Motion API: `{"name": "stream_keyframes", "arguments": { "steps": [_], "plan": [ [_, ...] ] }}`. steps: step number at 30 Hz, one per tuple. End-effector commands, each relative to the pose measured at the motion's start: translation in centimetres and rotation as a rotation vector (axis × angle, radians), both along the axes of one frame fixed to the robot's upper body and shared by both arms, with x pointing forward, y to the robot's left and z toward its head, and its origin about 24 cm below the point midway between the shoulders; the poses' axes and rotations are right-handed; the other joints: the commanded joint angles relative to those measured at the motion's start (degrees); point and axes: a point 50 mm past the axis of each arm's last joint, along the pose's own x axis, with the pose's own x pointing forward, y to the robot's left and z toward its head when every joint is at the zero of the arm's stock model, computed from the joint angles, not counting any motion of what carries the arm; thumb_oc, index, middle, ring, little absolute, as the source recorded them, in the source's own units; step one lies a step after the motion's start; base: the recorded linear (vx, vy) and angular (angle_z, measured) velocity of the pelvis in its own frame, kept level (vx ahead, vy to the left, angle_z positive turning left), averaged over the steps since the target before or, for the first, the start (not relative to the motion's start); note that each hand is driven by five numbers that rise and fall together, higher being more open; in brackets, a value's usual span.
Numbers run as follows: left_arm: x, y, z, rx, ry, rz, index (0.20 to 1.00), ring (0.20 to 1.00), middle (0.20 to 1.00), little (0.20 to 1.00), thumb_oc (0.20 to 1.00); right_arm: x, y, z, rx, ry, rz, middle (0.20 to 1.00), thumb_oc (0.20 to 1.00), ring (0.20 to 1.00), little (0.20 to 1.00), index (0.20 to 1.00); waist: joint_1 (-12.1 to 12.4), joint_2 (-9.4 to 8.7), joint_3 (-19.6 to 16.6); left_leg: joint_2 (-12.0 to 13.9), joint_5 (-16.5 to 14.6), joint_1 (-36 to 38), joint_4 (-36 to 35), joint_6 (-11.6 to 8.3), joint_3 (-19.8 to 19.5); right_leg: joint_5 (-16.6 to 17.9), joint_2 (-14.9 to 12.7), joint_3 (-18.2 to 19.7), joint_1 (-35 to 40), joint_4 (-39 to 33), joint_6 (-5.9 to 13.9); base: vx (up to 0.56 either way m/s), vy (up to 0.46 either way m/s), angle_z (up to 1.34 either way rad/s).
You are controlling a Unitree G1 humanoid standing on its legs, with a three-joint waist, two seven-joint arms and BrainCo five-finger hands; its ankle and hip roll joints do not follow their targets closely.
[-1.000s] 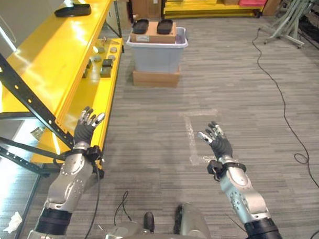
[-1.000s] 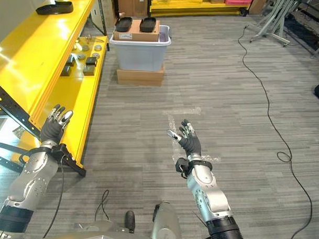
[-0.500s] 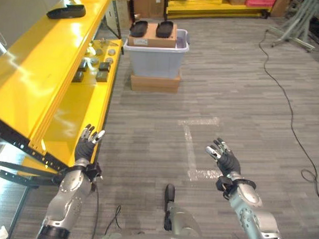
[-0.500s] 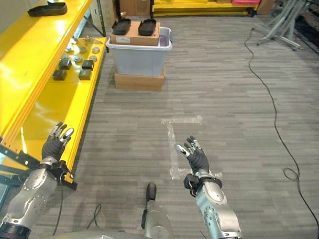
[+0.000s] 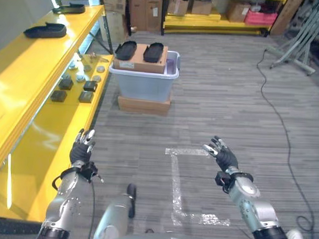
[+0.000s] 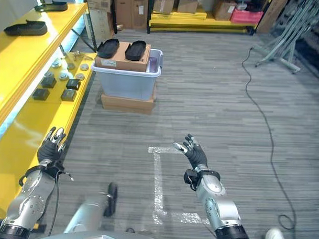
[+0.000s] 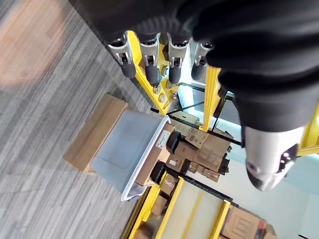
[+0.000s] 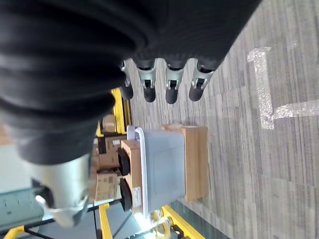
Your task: Move parts from the plastic box to the shelf.
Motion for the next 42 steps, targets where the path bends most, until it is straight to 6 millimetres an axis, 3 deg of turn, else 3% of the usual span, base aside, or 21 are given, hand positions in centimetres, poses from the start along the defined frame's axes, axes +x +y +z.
{"name": "stream_keyframes", "arguments": {
  "steps": [1,6,10,12,13,15,17,19,22,23,24,25,28,32,37,39,42],
  "plan": [
    [1.1,0.8,3.9,0.057,-0.208,0.004,1.000,1.000,1.000,1.000,1.000,0.8,-0.7,2.8,-0.019,-0.127,0.027,1.000,1.000,1.000,1.000,1.000,1.9,2.03,0.1,2.1,12.5,5.1,-11.2,-3.00,-2.8,8.7,-1.7,4.4,-3.0,0.3,0.17,0.55,0.169,-0.39],
    [1.0,1.3,4.0,0.108,-0.241,-0.023,1.000,1.000,1.000,1.000,1.000,1.1,-0.3,3.6,-0.015,-0.159,0.083,1.000,1.000,1.000,1.000,1.000,3.2,2.46,0.8,3.6,12.4,2.3,-11.0,-3.36,-2.2,2.8,-2.6,4.9,0.4,4.9,0.69,0.49,0.195,-0.26],
    [1.8,0.7,4.4,0.137,-0.245,-0.081,1.000,1.000,1.000,1.000,1.000,2.7,1.9,3.7,0.060,-0.177,0.110,1.000,1.000,1.000,1.000,1.000,6.1,1.39,-0.4,1.6,11.5,3.6,-4.7,-2.30,-4.1,0.1,-6.0,4.0,5.4,7.4,2.59,0.56,0.213,-0.33],
    [2.3,-0.3,4.5,0.141,-0.231,-0.133,1.000,1.000,1.000,1.000,1.000,3.2,3.4,4.0,0.071,-0.193,0.105,1.000,1.000,1.000,1.000,1.000,7.3,0.89,-1.7,-1.0,10.7,6.5,-3.4,-0.17,-4.3,5.0,-9.2,0.7,4.6,14.9,5.01,0.55,0.274,-0.88],
    [2.6,-1.0,4.4,0.143,-0.216,-0.154,1.000,1.000,1.000,1.000,1.000,3.4,4.3,4.1,0.072,-0.197,0.106,1.000,1.000,1.000,1.000,1.000,7.7,1.20,-2.4,-2.5,10.0,8.3,-3.9,1.31,-4.5,9.1,-11.6,-0.9,2.3,22.9,5.87,0.50,0.358,-0.23],
    [2.8,-1.7,4.0,0.142,-0.194,-0.178,1.000,1.000,1.000,1.000,1.000,3.5,5.5,4.1,0.074,-0.191,0.113,1.000,1.000,1.000,1.000,1.000,8.1,2.19,-3.0,-3.9,8.4,10.5,-3.8,3.15,-5.1,14.5,-14.9,-1.8,-3.0,34.7,6.14,0.42,0.344,0.26],
    [2.8,-2.0,3.5,0.144,-0.182,-0.176,1.000,1.000,1.000,1.000,1.000,3.4,6.5,3.8,0.072,-0.172,0.120,1.000,1.000,1.000,1.000,1.000,7.9,3.50,-3.2,-4.1,7.2,13.3,-4.8,4.33,-5.2,16.1,-16.1,-2.3,-9.5,40.0,5.36,0.36,0.217,0.13],
    [2.6,-2.1,3.1,0.151,-0.177,-0.183,1.000,1.000,1.000,1.000,1.000,3.0,7.1,3.3,0.073,-0.163,0.127,1.000,1.000,1.000,1.000,1.000,7.2,4.92,-3.0,-3.1,6.5,17.1,-7.0,4.63,-5.9,13.8,-14.3,-3.5,-15.0,35.4,3.69,0.31,0.037,0.56],
    [2.6,-2.0,3.1,0.179,-0.184,-0.196,1.000,1.000,1.000,1.000,1.000,2.9,6.5,3.3,0.080,-0.172,0.112,1.000,1.000,1.000,1.000,1.000,6.3,5.24,-2.4,-2.7,5.9,20.0,-8.3,4.42,-7.7,13.7,-12.1,-3.5,-18.4,27.3,3.33,0.17,-0.103,0.69],
    [2.7,-2.0,3.2,0.179,-0.192,-0.206,1.000,1.000,1.000,1.000,1.000,3.0,5.6,3.3,0.087,-0.180,0.093,1.000,1.000,1.000,1.000,1.000,5.3,4.86,-1.6,-2.7,4.8,22.1,-8.8,4.13,-9.7,14.8,-11.1,-2.0,-19.9,18.2,3.43,0.19,-0.172,0.84],
    [2.7,-1.9,3.3,0.176,-0.196,-0.209,1.000,1.000,1.000,1.000,1.000,3.0,5.1,3.2,0.090,-0.184,0.084,1.000,1.000,1.000,1.000,1.000,4.7,4.56,-1.4,-2.9,4.1,22.7,-8.8,4.05,-10.7,15.4,-10.8,-1.0,-20.6,13.8,3.58,0.28,-0.269,1.39],
    [2.8,-1.8,3.6,0.178,-0.207,-0.222,1.000,1.000,1.000,1.000,1.000,3.1,3.9,3.4,0.087,-0.202,0.066,1.000,1.000,1.000,1.000,1.000,3.5,3.90,-0.5,-3.3,2.3,24.6,-9.1,4.02,-13.2,18.3,-10.4,2.5,-21.7,3.7,4.57,0.23,-0.200,1.12],
    [2.4,-1.3,3.5,0.167,-0.219,-0.207,1.000,1.000,1.000,1.000,1.000,3.2,3.1,4.4,0.081,-0.230,0.071,1.000,1.000,1.000,1.000,1.000,2.4,3.74,0.2,-1.8,0.8,27.6,-10.2,3.63,-14.6,19.4,-9.8,3.9,-23.0,-0.8,5.50,0.25,-0.201,0.58],
    [2.2,-1.0,3.4,0.149,-0.212,-0.210,1.000,1.000,1.000,1.000,1.000,3.4,2.2,5.3,0.066,-0.243,0.036,1.000,1.000,1.000,1.000,1.000,2.6,2.24,-0.8,0.3,0.5,28.6,-10.7,2.03,-14.9,19.5,-9.0,3.7,-18.4,-2.5,6.27,0.23,-0.265,0.42],
    [2.1,-1.5,3.3,0.139,-0.207,-0.230,1.000,1.000,1.000,1.000,1.000,3.4,1.0,6.0,0.028,-0.241,0.001,1.000,1.000,1.000,1.000,1.000,3.0,0.63,-2.0,3.2,1.0,28.6,-10.6,-0.38,-11.7,17.9,-8.1,-0.2,-13.3,-6.3,5.12,0.15,-0.213,0.28],
    [2.3,-2.4,3.2,0.116,-0.208,-0.280,1.000,1.000,1.000,1.000,1.000,3.1,-0.1,5.7,0.011,-0.228,-0.043,1.000,1.000,1.000,1.000,1.000,1.8,0.37,-2.6,5.2,1.4,27.5,-10.2,-1.47,-5.6,16.3,-8.4,-3.8,-11.5,-6.3,4.81,0.08,-0.108,0.49],
    [2.4,-3.3,2.8,0.120,-0.197,-0.321,1.000,1.000,1.000,1.000,1.000,2.4,-0.9,5.1,0.009,-0.216,-0.080,1.000,1.000,1.000,1.000,1.000,0.6,0.52,-3.0,7.0,2.6,26.7,-10.9,-2.51,-0.7,15.3,-8.9,-6.7,-10.2,-6.3,4.90,0.04,-0.047,0.54]
  ]
}}
